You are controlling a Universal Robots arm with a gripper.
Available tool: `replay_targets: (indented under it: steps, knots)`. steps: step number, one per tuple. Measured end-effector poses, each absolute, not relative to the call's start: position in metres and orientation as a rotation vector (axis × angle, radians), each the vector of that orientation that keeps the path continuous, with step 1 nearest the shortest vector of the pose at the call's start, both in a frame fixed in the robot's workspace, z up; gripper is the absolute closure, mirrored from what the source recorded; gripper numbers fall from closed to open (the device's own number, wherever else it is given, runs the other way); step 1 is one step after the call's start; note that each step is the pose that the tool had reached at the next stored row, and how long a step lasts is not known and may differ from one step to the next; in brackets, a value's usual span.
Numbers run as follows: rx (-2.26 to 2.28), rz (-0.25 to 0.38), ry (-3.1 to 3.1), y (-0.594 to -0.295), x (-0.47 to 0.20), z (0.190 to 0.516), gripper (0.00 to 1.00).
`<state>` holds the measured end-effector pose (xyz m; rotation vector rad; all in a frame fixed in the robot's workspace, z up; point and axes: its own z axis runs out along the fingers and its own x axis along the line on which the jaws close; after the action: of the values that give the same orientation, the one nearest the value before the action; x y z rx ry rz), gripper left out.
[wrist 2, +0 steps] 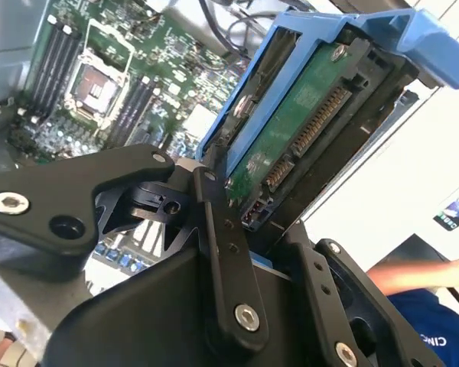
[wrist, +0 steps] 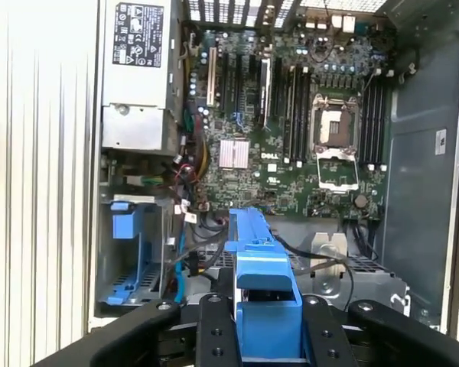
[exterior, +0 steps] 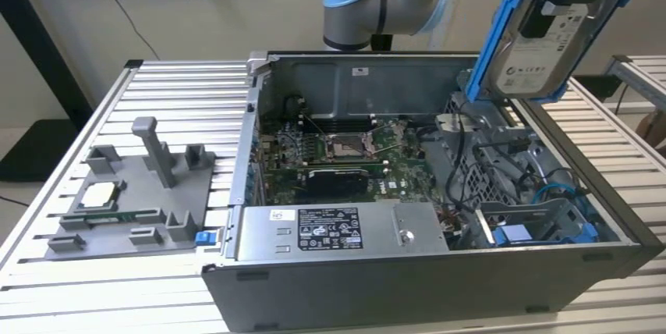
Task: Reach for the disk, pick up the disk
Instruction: 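Pick up the disk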
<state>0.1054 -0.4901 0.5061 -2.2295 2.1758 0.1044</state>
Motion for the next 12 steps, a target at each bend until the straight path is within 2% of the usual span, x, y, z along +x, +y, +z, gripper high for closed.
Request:
replay_targets:
  steps: [12]
  knots:
    - [-2.229,0.107,2.175,-0.531,0.111,0.502,1.0]
